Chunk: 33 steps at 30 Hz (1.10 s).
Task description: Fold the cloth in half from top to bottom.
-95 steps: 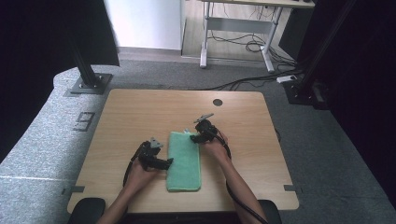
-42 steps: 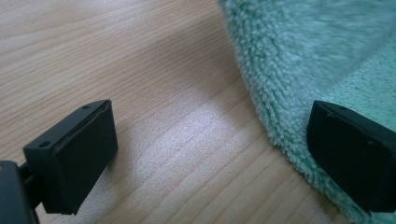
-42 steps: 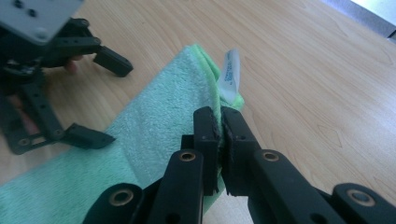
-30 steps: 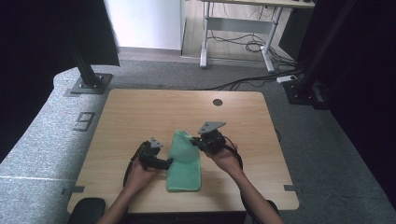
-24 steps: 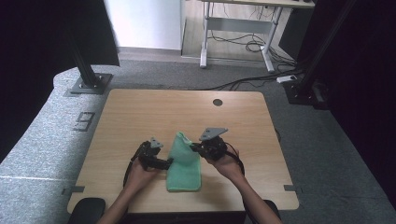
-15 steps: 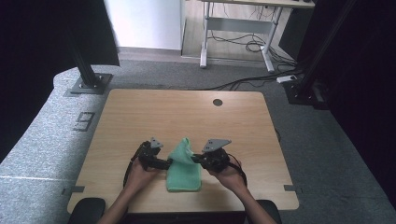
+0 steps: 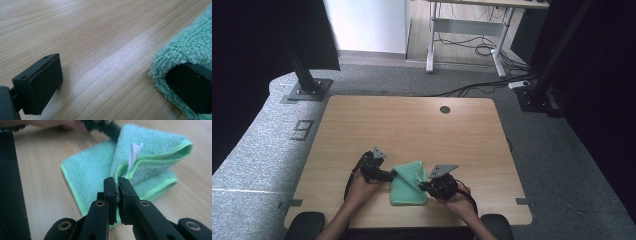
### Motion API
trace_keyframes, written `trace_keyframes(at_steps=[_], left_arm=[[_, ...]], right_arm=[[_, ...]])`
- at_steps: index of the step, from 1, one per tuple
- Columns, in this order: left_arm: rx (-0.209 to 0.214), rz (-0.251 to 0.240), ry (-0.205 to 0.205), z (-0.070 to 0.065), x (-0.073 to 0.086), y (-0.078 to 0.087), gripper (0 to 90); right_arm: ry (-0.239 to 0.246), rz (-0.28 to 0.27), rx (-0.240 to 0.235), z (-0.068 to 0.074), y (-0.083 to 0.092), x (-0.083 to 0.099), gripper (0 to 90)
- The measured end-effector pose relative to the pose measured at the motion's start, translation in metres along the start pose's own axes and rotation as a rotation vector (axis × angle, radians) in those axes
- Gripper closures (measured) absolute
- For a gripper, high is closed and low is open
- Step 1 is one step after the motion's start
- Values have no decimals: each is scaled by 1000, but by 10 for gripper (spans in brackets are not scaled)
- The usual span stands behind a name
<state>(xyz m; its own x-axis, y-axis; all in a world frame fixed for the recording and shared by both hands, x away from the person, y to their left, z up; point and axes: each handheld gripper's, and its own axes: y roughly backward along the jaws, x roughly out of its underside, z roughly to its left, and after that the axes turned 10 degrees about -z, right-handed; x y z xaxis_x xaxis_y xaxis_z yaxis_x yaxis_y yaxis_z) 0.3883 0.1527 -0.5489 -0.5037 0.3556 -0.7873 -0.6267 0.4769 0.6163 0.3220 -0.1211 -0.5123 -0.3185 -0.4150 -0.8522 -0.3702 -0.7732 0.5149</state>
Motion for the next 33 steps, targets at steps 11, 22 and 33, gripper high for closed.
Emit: trace_keyframes(at_steps=[11, 22, 33], left_arm=[[2, 4, -1, 1, -1, -2, 12], [52, 37, -9, 17, -16, -10, 45], [90, -36, -20, 19, -59, 15, 56]], right_arm=[[-6, 102, 15, 6, -12, 15, 844], [5, 100, 84, -9, -26, 8, 850], [-16, 84, 86, -9, -25, 10, 845]])
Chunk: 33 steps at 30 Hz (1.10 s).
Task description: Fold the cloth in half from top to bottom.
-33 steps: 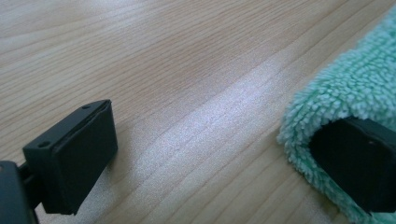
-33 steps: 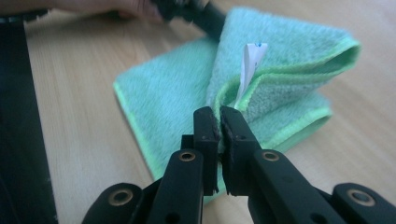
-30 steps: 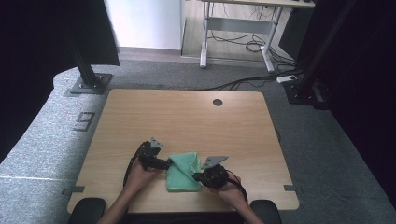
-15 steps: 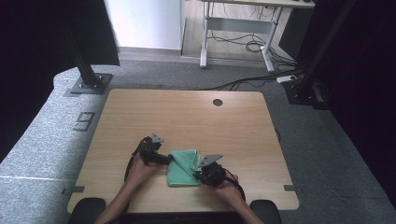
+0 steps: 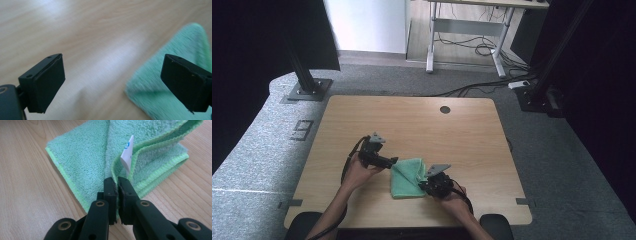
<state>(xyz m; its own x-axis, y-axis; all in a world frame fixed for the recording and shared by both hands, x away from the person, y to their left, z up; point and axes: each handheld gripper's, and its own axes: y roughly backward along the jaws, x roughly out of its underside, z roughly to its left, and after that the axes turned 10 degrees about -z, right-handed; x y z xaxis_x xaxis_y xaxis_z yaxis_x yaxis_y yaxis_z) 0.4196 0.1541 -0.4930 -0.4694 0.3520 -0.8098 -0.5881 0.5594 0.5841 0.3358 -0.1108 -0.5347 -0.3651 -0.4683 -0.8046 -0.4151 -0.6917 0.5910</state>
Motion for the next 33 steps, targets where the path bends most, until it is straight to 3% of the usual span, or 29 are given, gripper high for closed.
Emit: trace_keyframes(at_steps=[7, 11, 14, 16, 18, 25, 33], left_arm=[[-24, 87, -36, 3, -19, -47, 57], [8, 122, -20, 2, -15, -61, 56], [28, 156, -40, -1, -9, -60, 55], [41, 155, -30, -2, -6, -57, 56], [62, 147, -14, -1, -5, -53, 58], [101, 126, -12, -5, 2, -36, 61], [112, 108, -27, -10, 11, -19, 62]], right_arm=[[-8, -9, -4, -1, 0, 1, 841], [-17, -18, -6, -1, 1, 2, 836], [-14, -22, -8, -1, 1, 3, 830], [-9, -23, -7, 0, 1, 2, 823], [-2, -24, -4, 1, 2, 2, 820], [9, -30, 4, 3, 4, 2, 799], [19, -40, 14, 8, 11, 2, 746]])
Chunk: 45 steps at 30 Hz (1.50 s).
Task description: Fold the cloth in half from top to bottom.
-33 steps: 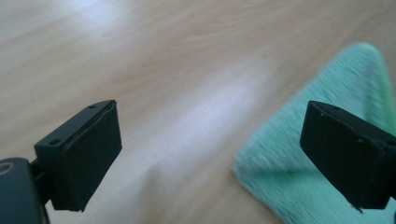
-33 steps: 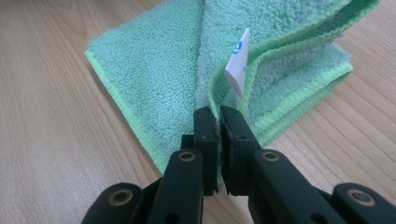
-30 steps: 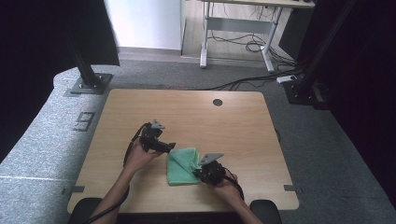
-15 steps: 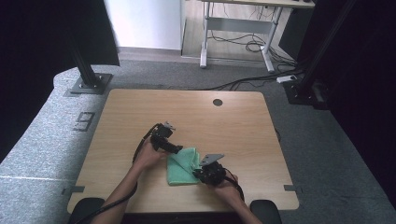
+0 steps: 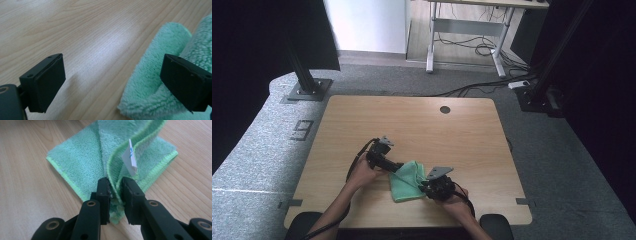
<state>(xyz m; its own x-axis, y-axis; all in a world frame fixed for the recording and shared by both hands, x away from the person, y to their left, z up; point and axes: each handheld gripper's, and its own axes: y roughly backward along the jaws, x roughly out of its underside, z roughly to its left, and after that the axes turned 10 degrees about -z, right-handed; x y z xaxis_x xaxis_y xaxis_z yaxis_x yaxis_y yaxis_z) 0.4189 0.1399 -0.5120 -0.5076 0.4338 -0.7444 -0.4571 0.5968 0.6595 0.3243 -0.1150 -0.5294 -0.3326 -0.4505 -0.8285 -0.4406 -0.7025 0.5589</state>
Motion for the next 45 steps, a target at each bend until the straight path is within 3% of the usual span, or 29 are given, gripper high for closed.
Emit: trace_keyframes(at_steps=[18, 25, 28, 32, 37, 40, 45], left_arm=[[28, -16, -37, -16, 17, 23, 61], [36, -28, -44, -29, 30, 32, 60], [31, -39, -45, -37, 36, 37, 60], [14, -46, -37, -44, 45, 41, 60], [-22, -23, -49, -52, 58, 37, 58], [-57, -16, -58, -54, 62, 33, 52], [-83, -16, -59, -54, 64, 27, 45]], right_arm=[[-25, -30, -6, 5, 26, 5, 595], [-40, -47, 24, -6, 41, -1, 517], [-51, -59, 31, -11, 37, -6, 472], [-67, -69, 36, -16, 19, -15, 413], [-62, -27, 37, -14, -9, -20, 355], [-44, 5, 45, -12, -13, -14, 333], [-34, 37, 88, -14, -5, 1, 294]])
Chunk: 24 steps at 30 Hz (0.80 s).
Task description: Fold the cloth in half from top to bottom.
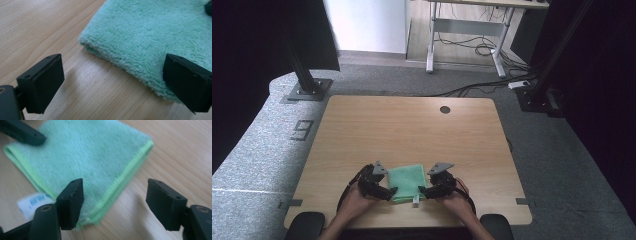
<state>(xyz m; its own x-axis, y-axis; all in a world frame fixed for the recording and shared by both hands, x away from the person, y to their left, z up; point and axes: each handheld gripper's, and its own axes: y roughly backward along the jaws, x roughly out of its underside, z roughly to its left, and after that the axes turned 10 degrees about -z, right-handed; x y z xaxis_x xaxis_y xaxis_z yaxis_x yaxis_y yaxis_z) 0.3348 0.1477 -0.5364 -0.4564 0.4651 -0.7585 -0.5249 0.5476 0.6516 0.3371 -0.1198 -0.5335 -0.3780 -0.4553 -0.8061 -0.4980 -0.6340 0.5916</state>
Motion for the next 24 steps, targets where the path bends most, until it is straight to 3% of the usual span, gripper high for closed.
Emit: trace_keyframes(at_steps=[4, 11, 14, 16, 24], left_arm=[[-3, -10, 9, -2, -1, 0, 39], [47, -36, 45, -10, 4, 10, 42], [32, -13, 35, -13, 9, 6, 42], [15, -4, 49, -11, 9, 3, 33], [-16, -21, 58, -3, 10, -3, 10]], right_arm=[[-9, 5, 0, -3, 1, 7, 276], [-16, 4, 16, -3, 0, 10, 256], [-40, -2, 19, -3, 0, 12, 248], [-52, -6, 20, -4, 0, 13, 248], [-52, -9, 37, -2, -1, 14, 225]])
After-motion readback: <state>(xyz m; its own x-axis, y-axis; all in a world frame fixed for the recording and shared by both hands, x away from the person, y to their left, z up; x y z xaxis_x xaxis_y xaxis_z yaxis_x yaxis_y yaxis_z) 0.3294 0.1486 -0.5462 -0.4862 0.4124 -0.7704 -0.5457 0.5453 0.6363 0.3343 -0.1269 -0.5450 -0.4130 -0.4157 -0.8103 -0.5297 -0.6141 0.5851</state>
